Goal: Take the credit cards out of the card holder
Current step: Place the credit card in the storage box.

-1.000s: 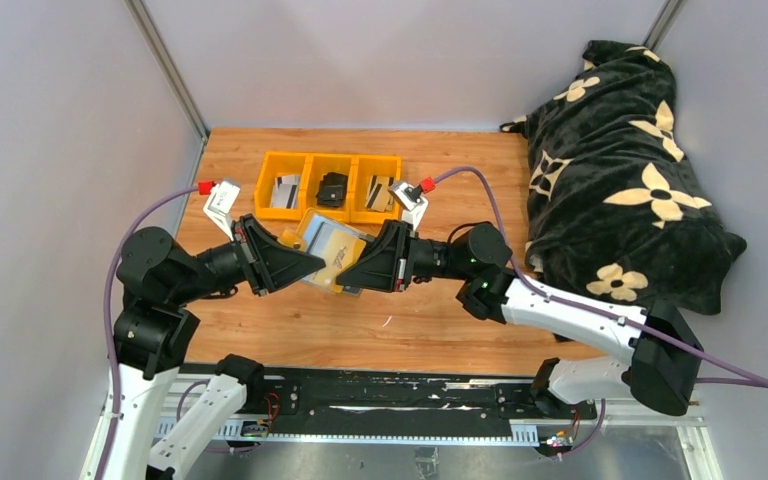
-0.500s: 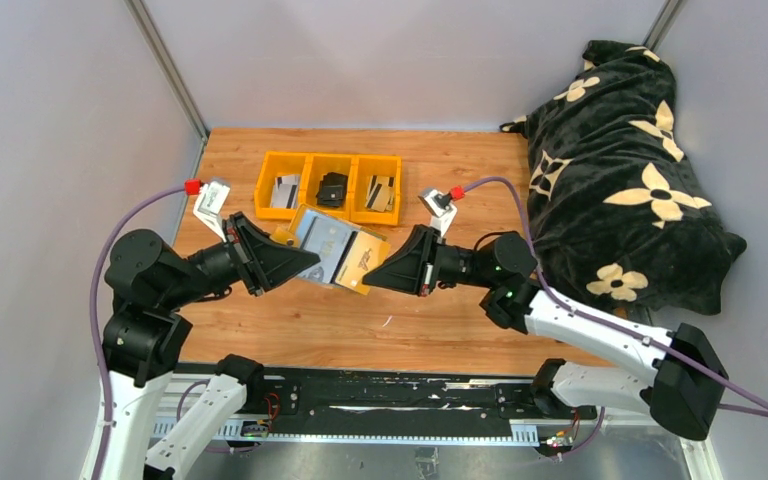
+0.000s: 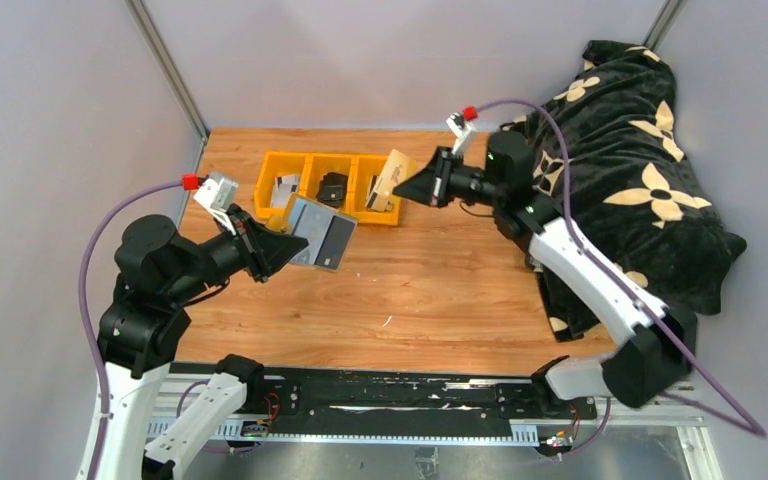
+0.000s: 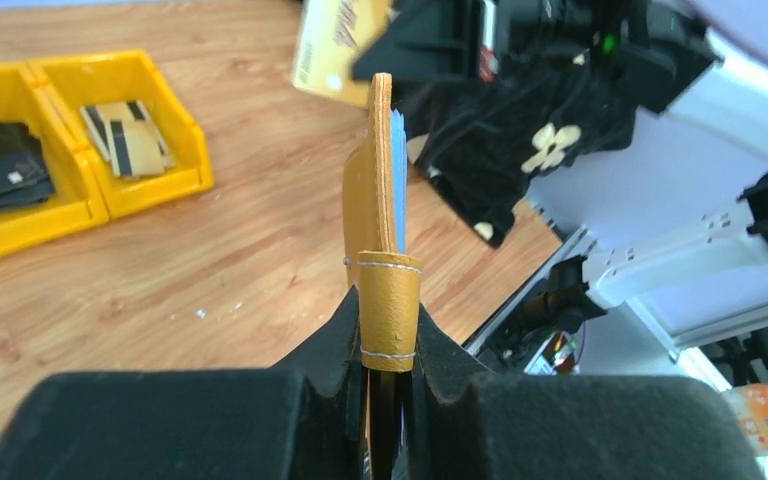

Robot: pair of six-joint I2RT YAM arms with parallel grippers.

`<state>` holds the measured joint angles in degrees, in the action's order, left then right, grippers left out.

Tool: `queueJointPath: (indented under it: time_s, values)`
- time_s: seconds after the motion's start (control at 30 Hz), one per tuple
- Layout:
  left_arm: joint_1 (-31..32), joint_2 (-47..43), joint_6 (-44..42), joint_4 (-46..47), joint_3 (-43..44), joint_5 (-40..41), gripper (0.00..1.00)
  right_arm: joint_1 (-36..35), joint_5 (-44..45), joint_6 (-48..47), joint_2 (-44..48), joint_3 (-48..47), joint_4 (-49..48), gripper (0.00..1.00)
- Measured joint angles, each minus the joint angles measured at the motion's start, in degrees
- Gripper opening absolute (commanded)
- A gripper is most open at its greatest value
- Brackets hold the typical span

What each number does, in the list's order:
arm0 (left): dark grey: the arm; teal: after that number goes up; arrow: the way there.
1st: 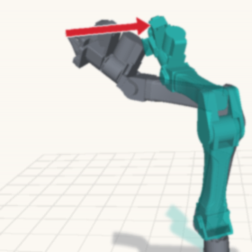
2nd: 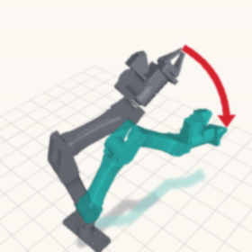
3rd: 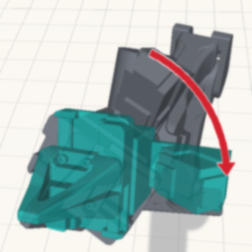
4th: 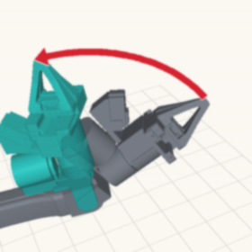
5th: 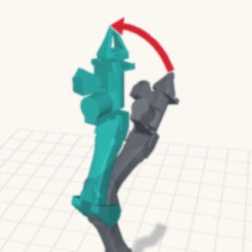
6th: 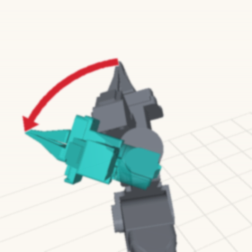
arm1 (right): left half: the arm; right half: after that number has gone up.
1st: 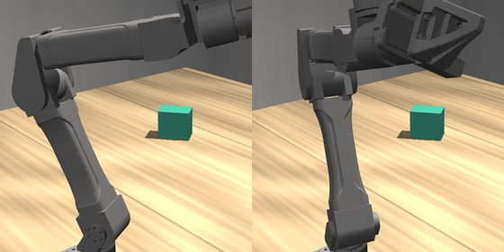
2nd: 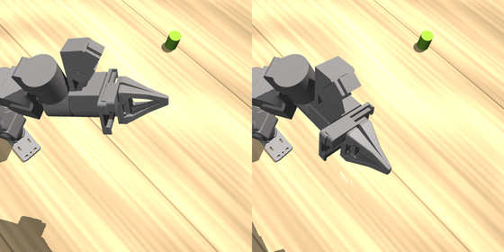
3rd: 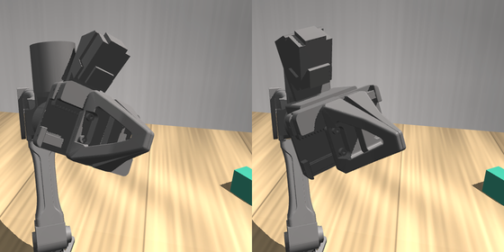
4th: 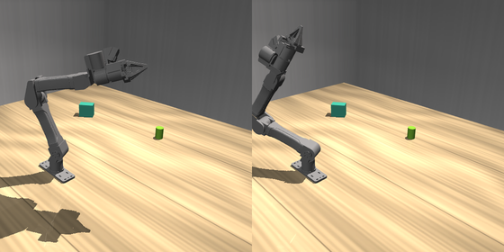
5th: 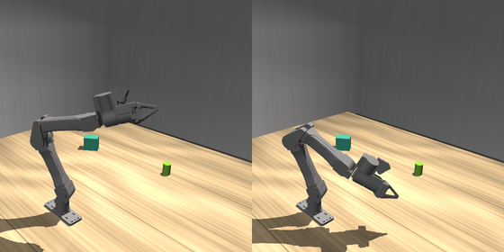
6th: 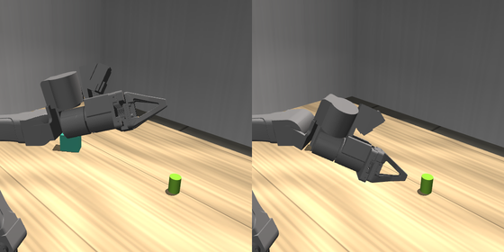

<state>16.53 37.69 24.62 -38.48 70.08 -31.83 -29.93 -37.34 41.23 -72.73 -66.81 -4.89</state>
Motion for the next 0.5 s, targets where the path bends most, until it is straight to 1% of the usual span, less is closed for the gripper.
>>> queueJointPath:
  time_s: [0.07, 0.17, 0.23, 0.37, 0.5]
  values:
    - [0.0, 0.68, -1.7, -1.68, 0.0, 0.04, 0.0, 0.09, 1.4, -4.26, -6.23, -6.43, 5.11, 0.0]
    - [0.0, 0.72, -3.78, -3.41, 0.0, -0.48, 0.0, 0.31, 4.37, -11.04, -18.18, -17.53, 13.75, 0.0]
    - [0.0, 0.39, -4.55, -3.93, -0.02, -1.49, 0.0, 0.59, 5.7, -13.97, -25.7, -23.56, 17.68, 0.0]
    - [0.0, -0.48, -5.62, -4.13, -0.02, -3.76, 0.0, 1.22, 7.5, -17.9, -38.88, -33.11, 23.47, 0.0]
    - [0.0, -0.59, -6.93, -4.13, -0.33, -5.25, 0.0, 1.53, 8.41, -20.13, -49.94, -43.63, 28.33, 0.0]
